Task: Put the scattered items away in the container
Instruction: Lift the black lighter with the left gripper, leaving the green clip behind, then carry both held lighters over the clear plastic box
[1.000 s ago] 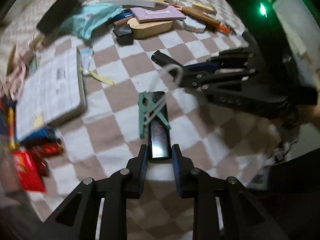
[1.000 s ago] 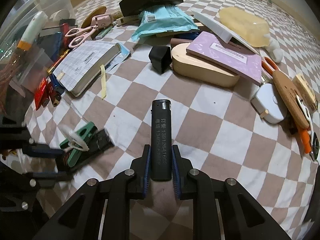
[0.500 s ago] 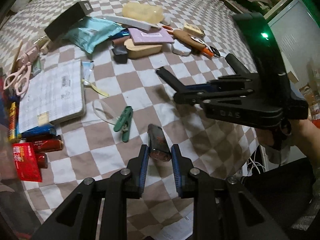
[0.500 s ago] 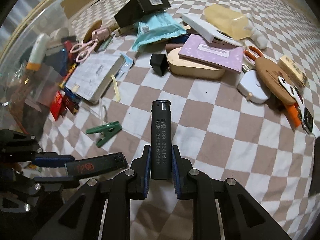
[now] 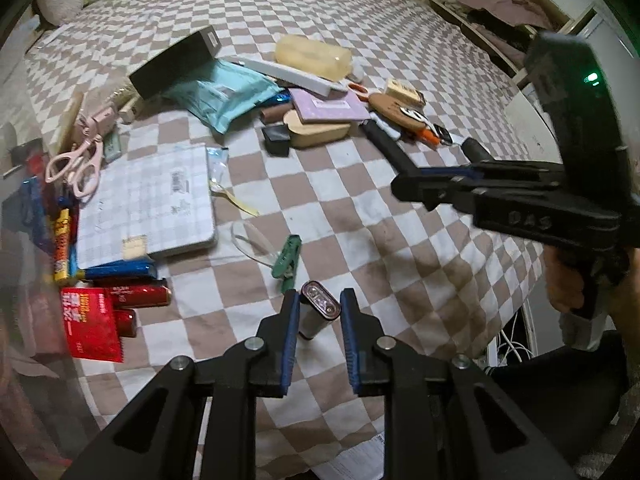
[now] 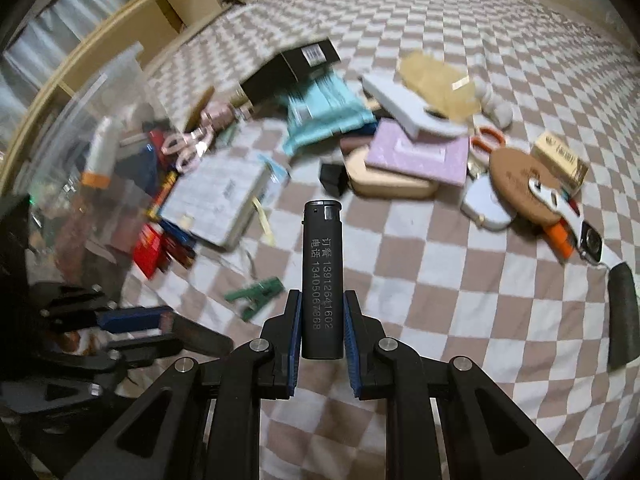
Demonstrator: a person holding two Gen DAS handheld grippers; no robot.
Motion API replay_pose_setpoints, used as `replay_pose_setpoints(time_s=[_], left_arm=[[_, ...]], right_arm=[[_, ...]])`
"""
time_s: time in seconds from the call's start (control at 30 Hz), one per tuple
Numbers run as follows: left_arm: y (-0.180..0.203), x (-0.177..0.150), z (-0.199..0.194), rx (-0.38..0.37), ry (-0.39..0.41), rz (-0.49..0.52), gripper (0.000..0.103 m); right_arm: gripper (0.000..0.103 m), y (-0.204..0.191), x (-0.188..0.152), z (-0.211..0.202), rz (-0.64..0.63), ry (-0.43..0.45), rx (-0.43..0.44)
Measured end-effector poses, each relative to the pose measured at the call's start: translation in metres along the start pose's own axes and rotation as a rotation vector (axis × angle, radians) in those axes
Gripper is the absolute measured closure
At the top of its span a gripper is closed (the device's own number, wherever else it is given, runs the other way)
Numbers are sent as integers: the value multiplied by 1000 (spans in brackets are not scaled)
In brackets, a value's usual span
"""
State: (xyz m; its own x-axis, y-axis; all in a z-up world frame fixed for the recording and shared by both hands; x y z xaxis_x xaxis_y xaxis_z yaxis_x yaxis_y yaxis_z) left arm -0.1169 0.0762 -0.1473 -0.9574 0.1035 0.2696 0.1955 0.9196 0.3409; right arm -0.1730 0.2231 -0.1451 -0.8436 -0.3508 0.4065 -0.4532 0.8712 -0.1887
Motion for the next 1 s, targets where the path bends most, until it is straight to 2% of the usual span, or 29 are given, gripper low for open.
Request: replay_pose_setpoints(time_s=[0.23, 0.33, 0.63, 1.0], left_arm=[[-8, 5, -6, 26, 14, -16, 84], [-11, 7, -10, 34, 25, -17, 91], [-17, 14, -23, 58, 70, -24, 91], [-17, 41, -65, 69, 224, -43, 91]], right_arm=[[83, -5, 16, -24, 31, 63, 11], [83, -4, 19, -30, 53, 77, 19], [83, -7, 36, -48, 76, 137, 22], [83, -14, 64, -71, 87, 219, 46]])
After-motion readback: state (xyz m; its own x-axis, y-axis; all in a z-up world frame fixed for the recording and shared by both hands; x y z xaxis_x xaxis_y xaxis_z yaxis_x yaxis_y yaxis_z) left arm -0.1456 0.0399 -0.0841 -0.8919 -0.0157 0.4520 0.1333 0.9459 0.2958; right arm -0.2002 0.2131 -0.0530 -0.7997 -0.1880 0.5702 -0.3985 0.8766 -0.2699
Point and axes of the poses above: each gripper's, at about its wrist camera, not at the fingertips, and z roughly the way its jaws point, y to its right, x to its top, the point moved 4 cm from there along z, roughly the way its jaws point, and after that the axes turned 12 degrees about -z, right-handed, at the moved point
